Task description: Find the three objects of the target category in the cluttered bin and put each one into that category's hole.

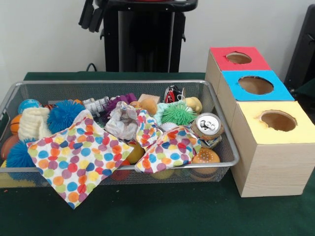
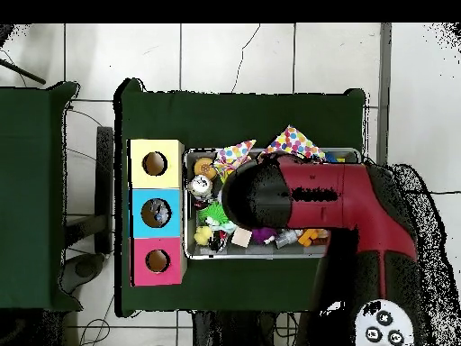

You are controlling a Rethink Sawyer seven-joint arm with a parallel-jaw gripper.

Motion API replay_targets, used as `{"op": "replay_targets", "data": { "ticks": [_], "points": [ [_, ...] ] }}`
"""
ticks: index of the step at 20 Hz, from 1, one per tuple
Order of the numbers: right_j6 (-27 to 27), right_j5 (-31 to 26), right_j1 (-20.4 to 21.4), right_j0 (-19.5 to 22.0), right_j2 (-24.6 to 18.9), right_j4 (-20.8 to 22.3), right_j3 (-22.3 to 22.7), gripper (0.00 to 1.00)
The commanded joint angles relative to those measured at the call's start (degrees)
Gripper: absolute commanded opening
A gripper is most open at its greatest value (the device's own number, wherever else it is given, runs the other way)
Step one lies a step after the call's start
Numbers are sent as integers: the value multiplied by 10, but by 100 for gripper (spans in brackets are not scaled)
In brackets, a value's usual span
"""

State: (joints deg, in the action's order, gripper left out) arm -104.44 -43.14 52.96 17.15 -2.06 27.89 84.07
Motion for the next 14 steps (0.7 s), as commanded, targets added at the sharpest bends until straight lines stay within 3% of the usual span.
{"op": "replay_targets", "data": {
  "ticks": [1,14],
  "points": [
    [-57,17,-44,-25,-10,1,63,0],
    [-74,50,-65,-42,0,-10,72,0]
  ]
}}
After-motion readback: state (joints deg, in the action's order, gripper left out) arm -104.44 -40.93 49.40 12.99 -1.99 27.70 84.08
